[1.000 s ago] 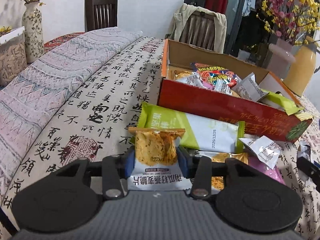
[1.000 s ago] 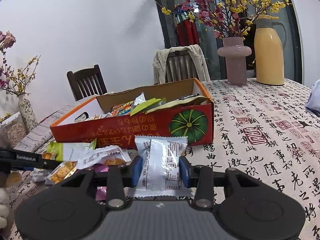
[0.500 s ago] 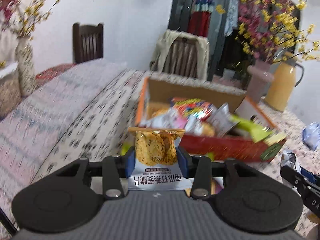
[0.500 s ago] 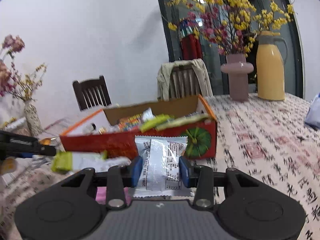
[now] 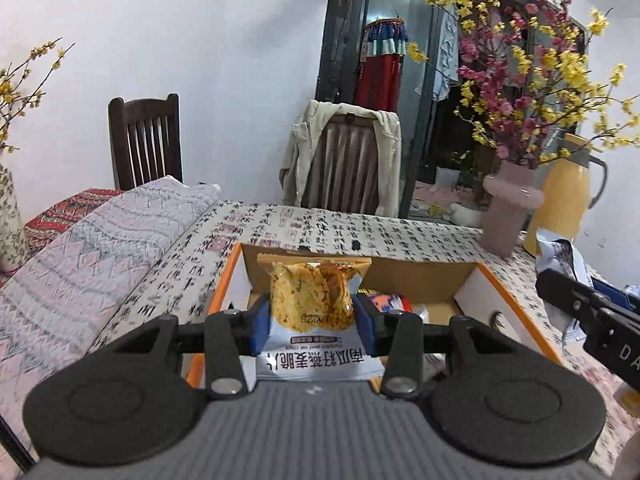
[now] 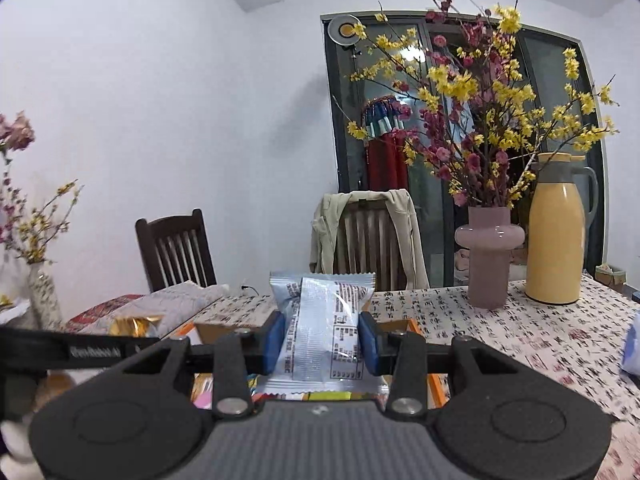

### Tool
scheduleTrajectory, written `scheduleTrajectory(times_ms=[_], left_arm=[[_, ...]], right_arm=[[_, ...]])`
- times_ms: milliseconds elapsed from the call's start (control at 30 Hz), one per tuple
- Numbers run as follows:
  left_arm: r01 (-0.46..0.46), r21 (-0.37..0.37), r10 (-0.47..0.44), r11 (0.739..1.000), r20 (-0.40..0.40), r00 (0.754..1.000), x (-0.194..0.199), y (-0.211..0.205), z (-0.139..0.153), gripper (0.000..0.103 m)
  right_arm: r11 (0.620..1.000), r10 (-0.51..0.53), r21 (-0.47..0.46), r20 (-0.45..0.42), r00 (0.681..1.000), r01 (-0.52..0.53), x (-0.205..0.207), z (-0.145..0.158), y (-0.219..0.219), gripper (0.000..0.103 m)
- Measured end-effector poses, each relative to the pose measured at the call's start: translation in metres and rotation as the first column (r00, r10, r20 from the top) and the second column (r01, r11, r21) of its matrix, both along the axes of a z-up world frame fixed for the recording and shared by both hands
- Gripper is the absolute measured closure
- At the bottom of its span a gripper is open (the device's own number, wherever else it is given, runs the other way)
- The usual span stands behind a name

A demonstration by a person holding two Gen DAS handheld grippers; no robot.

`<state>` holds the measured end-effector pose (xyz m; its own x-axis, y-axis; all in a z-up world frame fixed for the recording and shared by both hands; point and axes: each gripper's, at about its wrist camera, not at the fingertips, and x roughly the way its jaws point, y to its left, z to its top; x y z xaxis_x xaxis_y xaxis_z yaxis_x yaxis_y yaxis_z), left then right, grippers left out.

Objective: Organize snacks
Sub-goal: 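Carry both packets over the box and open both grippers to drop them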

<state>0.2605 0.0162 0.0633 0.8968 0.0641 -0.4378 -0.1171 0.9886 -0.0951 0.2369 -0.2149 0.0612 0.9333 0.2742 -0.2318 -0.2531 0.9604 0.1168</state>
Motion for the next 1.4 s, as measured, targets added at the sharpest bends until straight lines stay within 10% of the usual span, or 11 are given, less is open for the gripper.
scheduleTrajectory(times_ms=[633,667,733,800,1400], left_arm=[[-0.02,-0.02,0.02,1.0,0.002,1.0,0.017,0.013,-0.033,0.052],[-0.025,-0.023,0.026,0.999,0.009,1.0,0.016,0.014,-0.032,0.036],[-0.051,-0.031,0.053,0.998,0.039,0.998,0.011,0.016,-0.03,0.007],[-0.088,-0.024,0.089,0.996,0.076,0.993,0.005,0.017,-0.027,0.0],[-0.077,-0.071,0.09,0.994,0.194,0.977,-0.063,0.017,0.021,0.0]], right_arm=[[0.999,-0.019,-0.029,-0.111,0.994,0.016,0.04,-0.044,0.004,0.062],[0.999,-0.025,-0.026,-0.111,0.994,0.023,0.039,-0.044,0.003,0.058],[0.999,-0.035,-0.012,-0.11,0.993,0.034,0.038,-0.042,0.0,0.018],[0.998,-0.059,-0.007,-0.09,0.994,0.059,0.033,-0.04,-0.001,0.002],[0.999,-0.049,-0.011,-0.06,0.997,0.048,0.003,-0.025,0.0,0.0]])
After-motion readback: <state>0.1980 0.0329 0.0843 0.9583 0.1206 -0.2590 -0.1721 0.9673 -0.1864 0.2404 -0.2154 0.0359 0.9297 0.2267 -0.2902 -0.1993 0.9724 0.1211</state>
